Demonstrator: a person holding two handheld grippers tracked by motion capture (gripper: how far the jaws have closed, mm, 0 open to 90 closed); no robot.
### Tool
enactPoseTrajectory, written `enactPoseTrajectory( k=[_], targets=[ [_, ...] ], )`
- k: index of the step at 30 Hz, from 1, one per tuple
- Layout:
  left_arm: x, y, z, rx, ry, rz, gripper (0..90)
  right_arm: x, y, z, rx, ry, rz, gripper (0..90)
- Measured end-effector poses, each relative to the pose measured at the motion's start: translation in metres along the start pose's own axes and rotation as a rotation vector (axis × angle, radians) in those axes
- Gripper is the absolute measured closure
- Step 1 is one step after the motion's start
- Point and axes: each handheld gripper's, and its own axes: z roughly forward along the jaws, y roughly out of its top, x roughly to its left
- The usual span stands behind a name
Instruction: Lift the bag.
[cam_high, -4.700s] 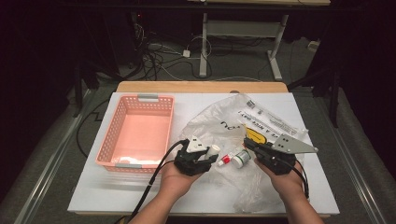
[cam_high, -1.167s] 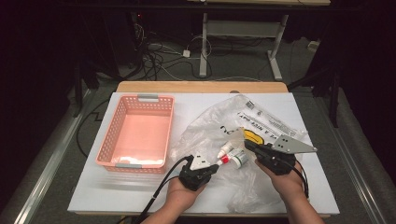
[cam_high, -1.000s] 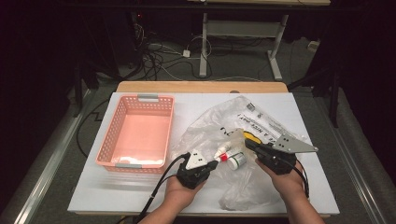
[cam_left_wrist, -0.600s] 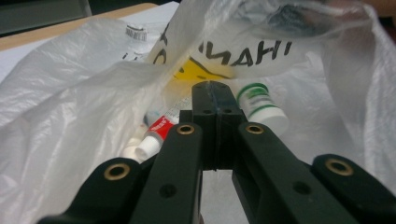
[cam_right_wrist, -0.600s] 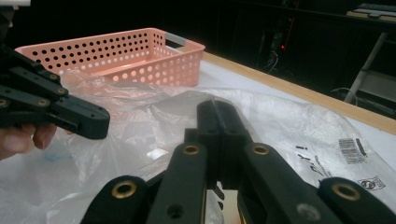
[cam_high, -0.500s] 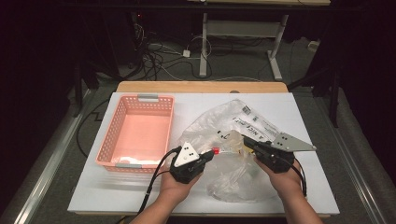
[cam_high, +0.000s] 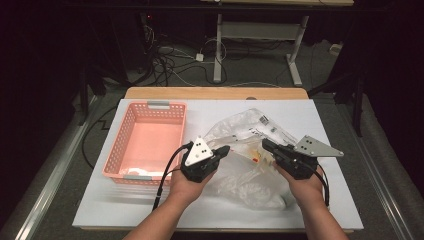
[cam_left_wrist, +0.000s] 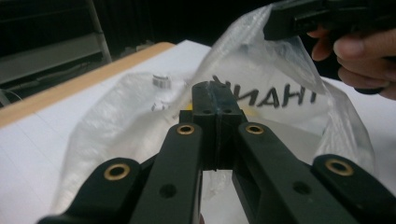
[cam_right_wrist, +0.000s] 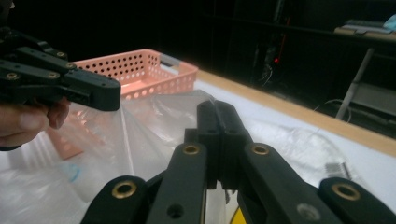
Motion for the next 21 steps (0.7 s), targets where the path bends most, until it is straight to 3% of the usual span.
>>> enactPoseTrajectory(
  k=[8,12,16,21],
  targets=[
    [0.016,0.041,0.003,-0.077,0.030,-0.002,88.4,-0.010,0.022,0.007,-0.053,-0.034,0.007,90.0],
    [0.017,0.063,0.004,-0.101,0.040,0.004,88.4,-0.013,0.032,0.009,-0.078,-0.042,0.015,90.0],
    [0.013,0.084,0.005,-0.110,0.050,0.050,88.4,-0.014,0.041,0.012,-0.097,-0.046,0.004,90.0],
    [0.010,0.104,0.006,-0.132,0.041,0.070,88.4,-0.015,0.048,0.016,-0.112,-0.049,0.007,90.0]
  ],
)
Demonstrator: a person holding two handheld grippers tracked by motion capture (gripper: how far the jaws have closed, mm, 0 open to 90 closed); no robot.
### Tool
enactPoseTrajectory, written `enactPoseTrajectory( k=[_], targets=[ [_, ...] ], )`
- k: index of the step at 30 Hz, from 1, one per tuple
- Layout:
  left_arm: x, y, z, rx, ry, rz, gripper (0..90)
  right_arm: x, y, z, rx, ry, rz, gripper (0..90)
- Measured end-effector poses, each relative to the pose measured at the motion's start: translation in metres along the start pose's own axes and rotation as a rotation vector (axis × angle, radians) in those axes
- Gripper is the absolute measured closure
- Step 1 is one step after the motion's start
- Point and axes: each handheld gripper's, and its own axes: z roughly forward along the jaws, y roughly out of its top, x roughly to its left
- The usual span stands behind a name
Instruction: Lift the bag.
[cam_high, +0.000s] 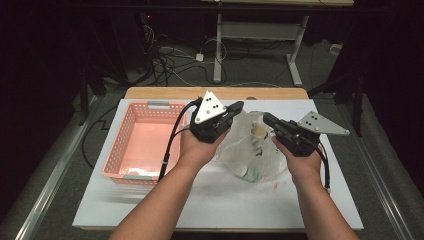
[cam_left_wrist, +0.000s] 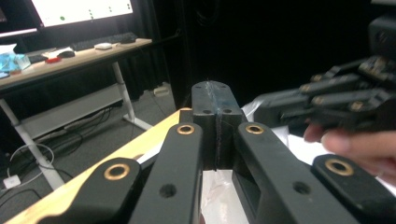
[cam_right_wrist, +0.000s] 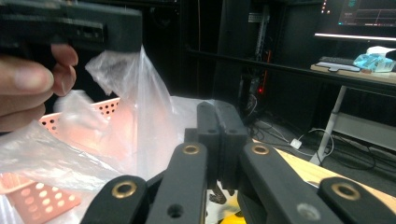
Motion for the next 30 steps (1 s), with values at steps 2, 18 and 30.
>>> enactPoseTrajectory(
  k=[2,18,30],
  targets=[
    [-0.002,0.007,0.000,-0.012,-0.003,0.012,88.5,-0.001,0.001,0.004,0.001,-0.001,-0.001,90.0],
    [0.002,0.057,-0.019,-0.123,0.012,0.052,88.5,0.004,0.002,0.023,0.033,0.007,0.009,90.0],
    [0.009,-0.030,-0.041,0.054,0.034,-0.179,24.6,-0.002,-0.002,0.023,0.048,-0.009,0.012,90.0]
  ],
)
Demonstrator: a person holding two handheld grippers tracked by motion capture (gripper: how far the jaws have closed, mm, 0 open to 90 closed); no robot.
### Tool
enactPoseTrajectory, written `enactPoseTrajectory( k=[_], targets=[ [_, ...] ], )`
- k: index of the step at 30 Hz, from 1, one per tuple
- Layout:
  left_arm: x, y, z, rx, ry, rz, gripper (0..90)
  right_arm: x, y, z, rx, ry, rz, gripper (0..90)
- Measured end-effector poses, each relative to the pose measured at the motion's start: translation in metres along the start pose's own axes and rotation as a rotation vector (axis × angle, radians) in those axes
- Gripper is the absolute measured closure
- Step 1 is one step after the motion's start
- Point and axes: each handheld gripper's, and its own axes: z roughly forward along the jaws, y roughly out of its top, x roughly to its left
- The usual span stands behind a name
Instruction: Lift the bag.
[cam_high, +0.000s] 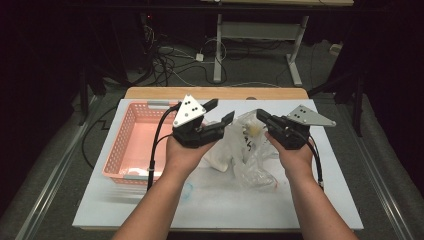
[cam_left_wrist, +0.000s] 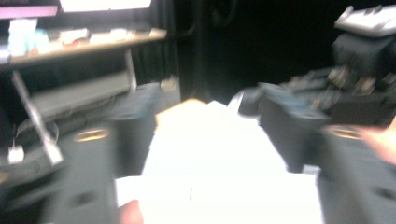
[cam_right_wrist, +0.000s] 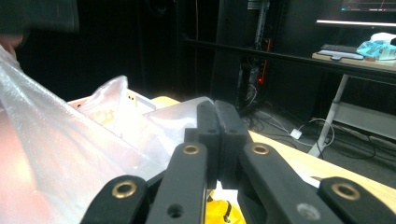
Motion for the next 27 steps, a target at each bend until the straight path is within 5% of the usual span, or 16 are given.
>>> enactPoseTrajectory(
  k=[2,5,7,9,10,13,16,19,22,27],
  targets=[
    [0.000,-0.012,0.001,0.057,-0.047,-0.031,14.5,0.001,-0.001,0.000,0.003,0.001,-0.007,90.0],
    [-0.002,-0.031,0.011,0.140,-0.064,-0.020,17.5,0.002,-0.002,0.000,0.008,0.000,-0.009,90.0],
    [0.005,-0.043,0.017,0.139,-0.094,-0.050,51.5,0.002,-0.002,-0.001,0.010,0.002,-0.013,90.0],
    [0.011,-0.047,0.021,0.140,-0.064,-0.072,81.1,0.004,-0.001,-0.002,0.007,-0.001,-0.007,90.0],
    [0.014,-0.045,0.022,0.125,-0.061,-0.077,87.3,0.004,-0.001,-0.003,0.005,0.001,-0.019,90.0],
    [0.017,-0.026,0.023,0.067,-0.028,-0.055,88.0,0.005,0.003,-0.005,-0.002,0.003,-0.025,90.0],
    [0.011,0.007,0.026,0.029,-0.014,0.010,87.9,0.006,0.008,-0.004,-0.015,0.007,-0.028,90.0],
    [0.000,0.040,0.033,-0.011,-0.014,0.085,87.9,0.006,0.012,-0.002,-0.025,0.013,-0.010,90.0],
    [-0.008,0.067,0.038,-0.063,-0.044,0.114,87.9,0.009,0.013,0.000,-0.016,0.024,-0.021,90.0],
    [-0.017,0.088,0.043,-0.102,-0.065,0.145,87.9,0.016,0.021,-0.005,-0.032,0.038,-0.067,90.0]
  ],
)
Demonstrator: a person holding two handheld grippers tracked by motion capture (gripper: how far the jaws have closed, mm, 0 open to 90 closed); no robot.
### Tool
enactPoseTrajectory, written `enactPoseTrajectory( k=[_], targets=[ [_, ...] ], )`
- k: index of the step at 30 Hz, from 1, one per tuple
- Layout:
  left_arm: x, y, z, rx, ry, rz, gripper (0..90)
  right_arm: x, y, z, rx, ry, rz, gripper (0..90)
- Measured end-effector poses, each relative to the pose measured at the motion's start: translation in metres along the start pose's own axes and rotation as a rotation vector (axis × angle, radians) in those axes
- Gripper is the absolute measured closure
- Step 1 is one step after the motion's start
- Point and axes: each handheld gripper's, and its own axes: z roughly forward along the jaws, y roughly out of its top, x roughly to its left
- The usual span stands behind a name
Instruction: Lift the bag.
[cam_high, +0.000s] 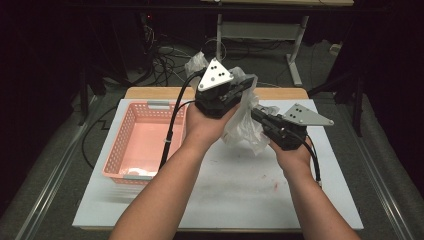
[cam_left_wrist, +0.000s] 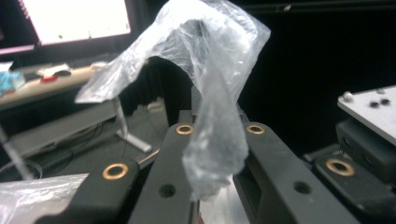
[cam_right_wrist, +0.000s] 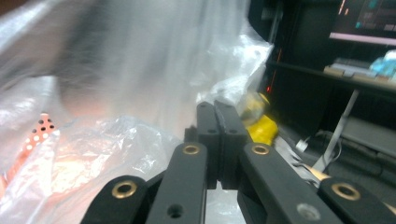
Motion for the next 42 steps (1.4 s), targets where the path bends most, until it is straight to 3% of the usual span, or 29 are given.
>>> enactPoseTrajectory(
  k=[2,5,7,10,13,16,20,22,24,30,37,42],
  targets=[
    [0.002,-0.006,0.006,0.048,0.006,0.006,87.8,-0.004,0.012,-0.011,-0.059,-0.018,0.006,90.0],
    [0.009,-0.030,0.018,0.128,0.004,-0.028,87.8,-0.013,0.030,-0.026,-0.124,-0.047,0.012,90.0],
    [0.013,-0.047,0.024,0.162,0.006,-0.050,87.7,-0.019,0.031,-0.025,-0.103,-0.055,0.016,90.0],
    [0.013,-0.068,0.032,0.225,0.005,-0.058,87.6,-0.023,0.015,-0.014,-0.021,-0.064,0.015,90.0],
    [0.013,-0.088,0.033,0.230,0.006,-0.084,87.1,-0.025,-0.007,-0.008,0.017,-0.068,0.039,90.0],
    [0.015,-0.100,0.026,0.224,0.002,-0.125,71.5,-0.025,-0.022,-0.009,0.041,-0.077,0.056,88.5],
    [0.016,-0.110,0.000,0.201,0.036,-0.131,48.8,-0.028,-0.032,-0.018,0.055,-0.081,0.078,72.0],
    [0.014,-0.117,-0.015,0.198,0.047,-0.113,40.9,-0.029,-0.034,-0.026,0.054,-0.078,0.080,64.5],
    [0.011,-0.124,-0.031,0.195,0.060,-0.096,33.4,-0.027,-0.037,-0.036,0.056,-0.075,0.064,55.6],
    [0.005,-0.147,-0.069,0.198,0.060,-0.126,17.9,-0.018,-0.057,-0.062,0.074,-0.065,0.044,35.7],
    [-0.005,-0.175,-0.080,0.248,0.030,-0.187,0.0,-0.018,-0.096,-0.076,0.133,-0.079,0.094,16.7],
    [-0.021,-0.192,-0.080,0.276,0.001,-0.162,0.0,-0.016,-0.120,-0.079,0.186,-0.092,0.132,0.0]
  ],
)
